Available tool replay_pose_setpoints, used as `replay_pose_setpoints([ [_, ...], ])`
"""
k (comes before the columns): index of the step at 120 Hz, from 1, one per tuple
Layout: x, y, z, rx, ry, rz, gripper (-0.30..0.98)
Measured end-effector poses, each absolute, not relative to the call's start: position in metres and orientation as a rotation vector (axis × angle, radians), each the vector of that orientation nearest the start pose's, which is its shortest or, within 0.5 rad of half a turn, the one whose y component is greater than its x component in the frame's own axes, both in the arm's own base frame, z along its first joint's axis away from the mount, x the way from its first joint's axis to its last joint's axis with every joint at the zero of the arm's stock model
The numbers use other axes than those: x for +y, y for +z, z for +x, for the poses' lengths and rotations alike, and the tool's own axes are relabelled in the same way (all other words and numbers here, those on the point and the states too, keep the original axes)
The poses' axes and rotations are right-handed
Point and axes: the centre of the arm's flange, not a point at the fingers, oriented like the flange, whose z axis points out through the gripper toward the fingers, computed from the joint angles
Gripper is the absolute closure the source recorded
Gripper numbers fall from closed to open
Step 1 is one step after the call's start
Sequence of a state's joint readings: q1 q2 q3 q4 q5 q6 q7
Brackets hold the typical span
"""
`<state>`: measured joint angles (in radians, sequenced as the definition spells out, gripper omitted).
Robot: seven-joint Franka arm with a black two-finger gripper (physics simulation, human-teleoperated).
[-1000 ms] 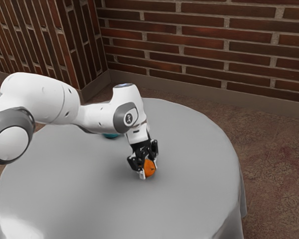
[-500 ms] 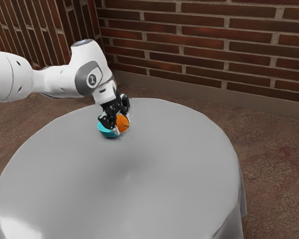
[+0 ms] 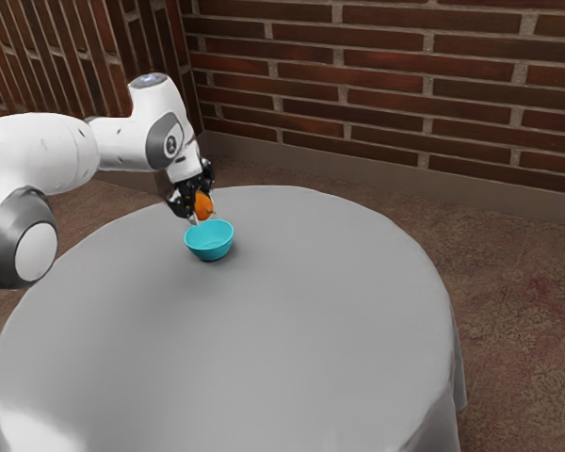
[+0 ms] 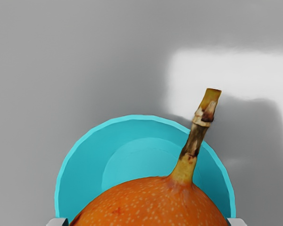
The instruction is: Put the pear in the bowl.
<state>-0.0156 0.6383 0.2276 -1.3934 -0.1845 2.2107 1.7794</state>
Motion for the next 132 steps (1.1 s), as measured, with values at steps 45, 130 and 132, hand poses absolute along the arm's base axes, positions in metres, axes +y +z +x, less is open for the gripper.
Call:
replay_pose_setpoints([
  [45, 0.110, 0.319, 0.749, 2.060, -0.217, -2.182, 0.34],
  [130, 0.044, 0.565, 0.596, 1.981, -0.168, -2.394, 0.01],
  [132, 0.041, 0.571, 0.591, 1.979, -0.162, -2.401, 0.01],
])
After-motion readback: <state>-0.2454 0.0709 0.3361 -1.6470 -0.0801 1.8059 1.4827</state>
